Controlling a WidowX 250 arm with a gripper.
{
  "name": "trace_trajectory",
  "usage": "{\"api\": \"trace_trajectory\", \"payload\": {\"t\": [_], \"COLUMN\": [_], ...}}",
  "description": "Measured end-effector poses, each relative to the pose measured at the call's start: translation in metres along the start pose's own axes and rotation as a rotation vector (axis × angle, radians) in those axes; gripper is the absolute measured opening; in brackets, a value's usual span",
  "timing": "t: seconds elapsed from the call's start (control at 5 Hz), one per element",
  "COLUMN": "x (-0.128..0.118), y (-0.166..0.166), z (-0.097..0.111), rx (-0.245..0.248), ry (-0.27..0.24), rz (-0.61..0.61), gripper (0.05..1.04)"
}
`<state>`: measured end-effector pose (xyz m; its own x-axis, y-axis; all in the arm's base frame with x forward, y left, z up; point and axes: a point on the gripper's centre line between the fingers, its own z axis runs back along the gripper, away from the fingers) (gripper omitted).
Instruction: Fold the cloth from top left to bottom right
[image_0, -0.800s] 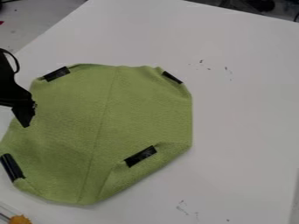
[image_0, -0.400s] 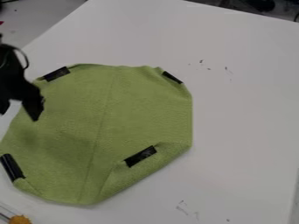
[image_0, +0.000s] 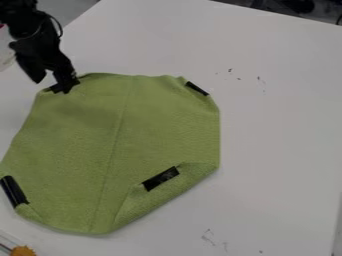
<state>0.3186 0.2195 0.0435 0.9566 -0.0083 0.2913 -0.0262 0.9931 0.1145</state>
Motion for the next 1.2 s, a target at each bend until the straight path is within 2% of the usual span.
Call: {"api": "trace_trajectory", "payload": {"t": [0.2,0.4,0.6,0.8,1.0,1.2], "x": [0.023,0.028,0.024,0.025,0.025,0.022], "y": [0.013,0.019,0.02,0.017,0.017,0.015], "z": [-0.018,-0.033,-0.039,-0.042,-0.042,-0.041], "rx": [-0.02,-0.037,-0.048,-0.076,-0.078,-0.071], "ry": [-0.002,0.017,0.043,0.049,0.049,0.052], "rz": [-0.042,-0.059,-0.072,-0.082,-0.094,-0.093], "gripper": [1.0,1.0,0.949,0.671,0.374,0.172]}}
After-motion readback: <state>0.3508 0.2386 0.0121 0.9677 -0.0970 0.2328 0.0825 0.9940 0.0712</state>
